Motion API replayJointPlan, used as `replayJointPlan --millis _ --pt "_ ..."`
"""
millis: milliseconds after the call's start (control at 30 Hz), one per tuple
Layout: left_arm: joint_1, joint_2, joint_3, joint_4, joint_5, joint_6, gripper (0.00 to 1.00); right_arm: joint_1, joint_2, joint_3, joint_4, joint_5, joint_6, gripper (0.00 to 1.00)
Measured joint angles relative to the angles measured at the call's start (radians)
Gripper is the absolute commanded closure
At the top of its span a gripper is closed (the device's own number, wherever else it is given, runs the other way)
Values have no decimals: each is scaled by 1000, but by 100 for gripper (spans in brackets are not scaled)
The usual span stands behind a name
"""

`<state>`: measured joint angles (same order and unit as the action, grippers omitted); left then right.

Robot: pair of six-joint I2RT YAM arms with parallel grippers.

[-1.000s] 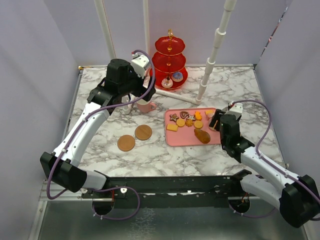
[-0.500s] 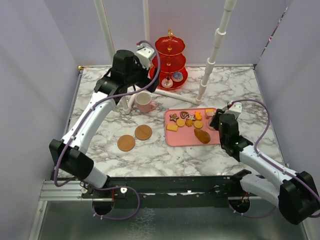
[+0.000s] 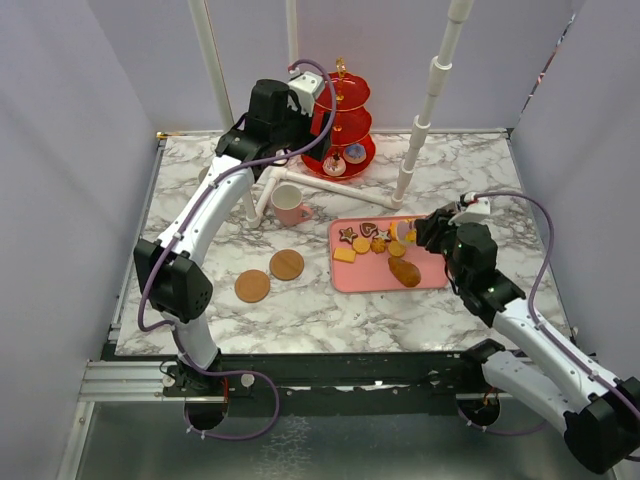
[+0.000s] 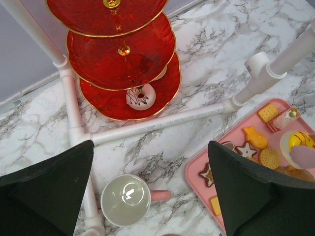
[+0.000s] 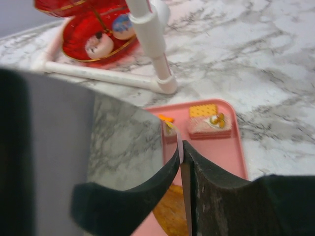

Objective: Serve the afternoon tea
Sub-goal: Pick up the desert from the tray, then pick up the desert table from the center of the board.

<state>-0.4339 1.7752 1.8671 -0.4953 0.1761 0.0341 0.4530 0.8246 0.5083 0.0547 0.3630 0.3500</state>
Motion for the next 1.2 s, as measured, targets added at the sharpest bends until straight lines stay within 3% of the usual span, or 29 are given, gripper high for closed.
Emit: replayJointPlan --millis 367,867,1200 --pt "0 -4 -13 1 -50 -16 1 50 270 314 56 -146 -37 64" --pt "3 -50 -43 -2 -76 -14 1 135 757 637 286 -143 -151 64" --pt "10 60 109 31 -48 -5 1 135 803 645 330 -143 -151 64"
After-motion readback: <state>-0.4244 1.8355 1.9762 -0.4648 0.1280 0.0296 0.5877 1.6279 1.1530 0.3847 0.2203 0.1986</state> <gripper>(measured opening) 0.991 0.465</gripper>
